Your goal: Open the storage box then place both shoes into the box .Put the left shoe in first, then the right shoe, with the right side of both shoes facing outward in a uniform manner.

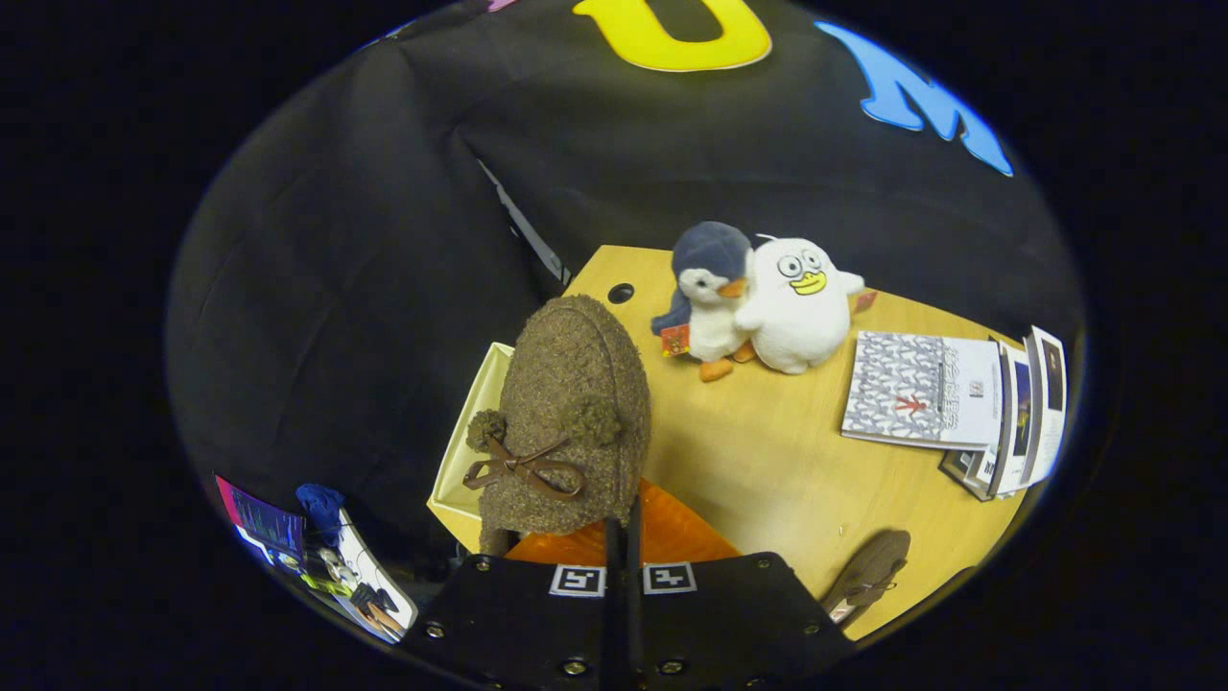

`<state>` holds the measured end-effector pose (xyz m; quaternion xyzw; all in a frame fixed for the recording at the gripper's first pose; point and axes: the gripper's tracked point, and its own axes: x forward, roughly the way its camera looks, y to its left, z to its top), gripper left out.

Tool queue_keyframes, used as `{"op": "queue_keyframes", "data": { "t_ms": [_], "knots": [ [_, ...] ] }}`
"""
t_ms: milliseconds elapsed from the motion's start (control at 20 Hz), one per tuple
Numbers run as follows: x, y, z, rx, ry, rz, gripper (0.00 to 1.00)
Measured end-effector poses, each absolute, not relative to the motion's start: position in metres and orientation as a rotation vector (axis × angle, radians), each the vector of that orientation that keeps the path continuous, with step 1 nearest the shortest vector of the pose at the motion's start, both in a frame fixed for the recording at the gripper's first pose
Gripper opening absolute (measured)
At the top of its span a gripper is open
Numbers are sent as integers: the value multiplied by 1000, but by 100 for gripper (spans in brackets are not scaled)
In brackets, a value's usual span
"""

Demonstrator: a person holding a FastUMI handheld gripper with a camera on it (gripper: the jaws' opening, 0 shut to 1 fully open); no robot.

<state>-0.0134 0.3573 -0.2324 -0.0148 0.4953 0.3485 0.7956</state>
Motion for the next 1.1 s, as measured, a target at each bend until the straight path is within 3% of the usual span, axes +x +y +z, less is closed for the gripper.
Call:
{"op": "queue_keyframes", "data": {
  "t_ms": [650, 1100],
  "knots": [
    [-29, 486, -313, -308, 1173, 903, 0],
    [-28, 492, -392, -441, 1294, 848, 0]
  ]
}}
